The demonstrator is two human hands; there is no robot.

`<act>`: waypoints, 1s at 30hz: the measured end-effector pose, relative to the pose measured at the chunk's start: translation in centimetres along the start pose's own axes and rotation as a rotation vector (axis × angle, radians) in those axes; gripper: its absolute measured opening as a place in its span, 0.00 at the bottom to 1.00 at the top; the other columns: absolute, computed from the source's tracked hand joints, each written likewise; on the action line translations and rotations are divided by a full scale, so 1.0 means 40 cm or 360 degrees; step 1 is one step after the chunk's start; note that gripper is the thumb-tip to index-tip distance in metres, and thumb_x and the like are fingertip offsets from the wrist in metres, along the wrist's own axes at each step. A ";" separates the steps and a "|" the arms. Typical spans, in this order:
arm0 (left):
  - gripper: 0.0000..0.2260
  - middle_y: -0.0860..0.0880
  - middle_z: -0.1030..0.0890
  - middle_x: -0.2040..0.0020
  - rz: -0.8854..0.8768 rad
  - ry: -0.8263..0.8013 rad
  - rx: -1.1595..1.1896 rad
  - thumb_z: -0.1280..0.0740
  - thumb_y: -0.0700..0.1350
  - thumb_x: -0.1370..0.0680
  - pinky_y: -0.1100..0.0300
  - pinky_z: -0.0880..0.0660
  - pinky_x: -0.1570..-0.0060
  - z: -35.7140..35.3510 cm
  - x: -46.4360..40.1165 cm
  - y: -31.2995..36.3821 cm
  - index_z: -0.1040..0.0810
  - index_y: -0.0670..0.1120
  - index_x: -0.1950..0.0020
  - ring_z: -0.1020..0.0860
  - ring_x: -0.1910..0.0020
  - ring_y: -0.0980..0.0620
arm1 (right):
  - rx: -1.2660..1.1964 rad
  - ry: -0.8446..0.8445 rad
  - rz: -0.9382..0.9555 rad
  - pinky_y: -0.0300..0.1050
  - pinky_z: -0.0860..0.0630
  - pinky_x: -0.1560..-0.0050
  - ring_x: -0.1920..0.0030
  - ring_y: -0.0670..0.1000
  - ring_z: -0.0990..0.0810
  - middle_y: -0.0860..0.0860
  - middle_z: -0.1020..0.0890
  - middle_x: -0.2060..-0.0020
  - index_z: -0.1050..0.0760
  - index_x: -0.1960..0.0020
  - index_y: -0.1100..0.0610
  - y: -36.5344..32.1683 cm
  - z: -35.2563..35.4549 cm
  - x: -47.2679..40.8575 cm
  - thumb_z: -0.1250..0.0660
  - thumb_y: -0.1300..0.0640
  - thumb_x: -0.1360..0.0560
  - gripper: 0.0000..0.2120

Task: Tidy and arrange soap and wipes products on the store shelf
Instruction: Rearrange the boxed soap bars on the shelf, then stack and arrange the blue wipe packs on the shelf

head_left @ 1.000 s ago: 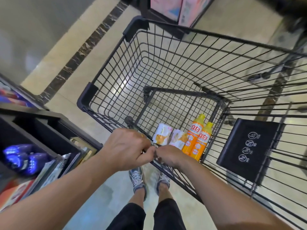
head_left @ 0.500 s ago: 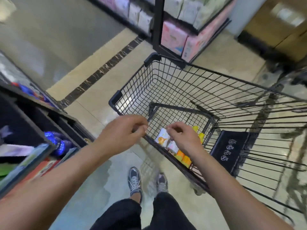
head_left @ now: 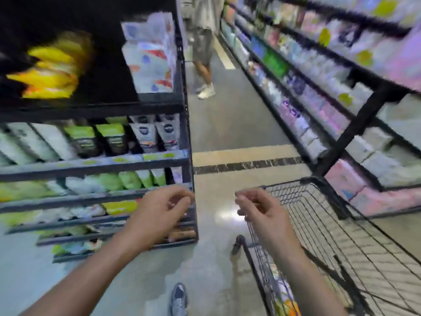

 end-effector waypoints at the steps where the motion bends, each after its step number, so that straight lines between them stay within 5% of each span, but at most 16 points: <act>1: 0.08 0.64 0.16 0.56 0.0009 0.0081 0.0015 0.31 0.45 0.18 0.69 0.28 0.61 0.054 0.022 0.000 0.17 0.58 0.53 0.18 0.57 0.63 | 0.0007 -0.0071 0.0072 0.55 0.18 0.45 0.55 0.48 0.15 0.44 0.14 0.57 0.16 0.51 0.47 -0.044 -0.040 -0.003 0.29 0.54 0.21 0.03; 14: 0.09 0.64 0.17 0.49 0.0106 0.0781 0.0137 0.32 0.49 0.17 0.69 0.23 0.57 0.687 0.315 -0.237 0.18 0.64 0.48 0.18 0.51 0.60 | 0.0117 -0.0747 0.0692 0.45 0.20 0.52 0.55 0.47 0.18 0.44 0.16 0.58 0.19 0.51 0.38 -0.447 -0.685 0.085 0.32 0.49 0.19 0.05; 19: 0.10 0.63 0.16 0.50 0.0125 0.0877 0.0131 0.32 0.47 0.17 0.61 0.21 0.59 0.914 0.399 -0.417 0.18 0.64 0.48 0.18 0.53 0.56 | 0.0182 -0.0816 0.0742 0.36 0.22 0.56 0.55 0.44 0.19 0.41 0.17 0.57 0.21 0.51 0.36 -0.545 -0.976 0.131 0.33 0.49 0.18 0.07; 24: 0.09 0.63 0.16 0.53 0.0153 0.0842 0.0087 0.32 0.46 0.18 0.65 0.23 0.60 1.091 0.427 -0.565 0.18 0.62 0.50 0.19 0.52 0.60 | 0.0184 -0.0793 0.0735 0.48 0.20 0.49 0.53 0.46 0.18 0.39 0.17 0.55 0.20 0.50 0.37 -0.624 -1.197 0.153 0.32 0.49 0.19 0.06; 30: 0.09 0.63 0.17 0.55 0.0155 0.0849 0.0164 0.32 0.45 0.17 0.70 0.25 0.62 1.252 0.369 -0.681 0.17 0.60 0.50 0.17 0.59 0.61 | 0.0195 -0.0707 0.0781 0.34 0.23 0.59 0.55 0.42 0.20 0.36 0.19 0.53 0.21 0.49 0.35 -0.717 -1.335 0.113 0.32 0.50 0.19 0.08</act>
Point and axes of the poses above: each hand's wrist, its own x-axis away from the middle knuckle, its own z-axis out of the back of the hand, y = z × x, the point moved 7 cm from there along -x, towards the middle knuckle
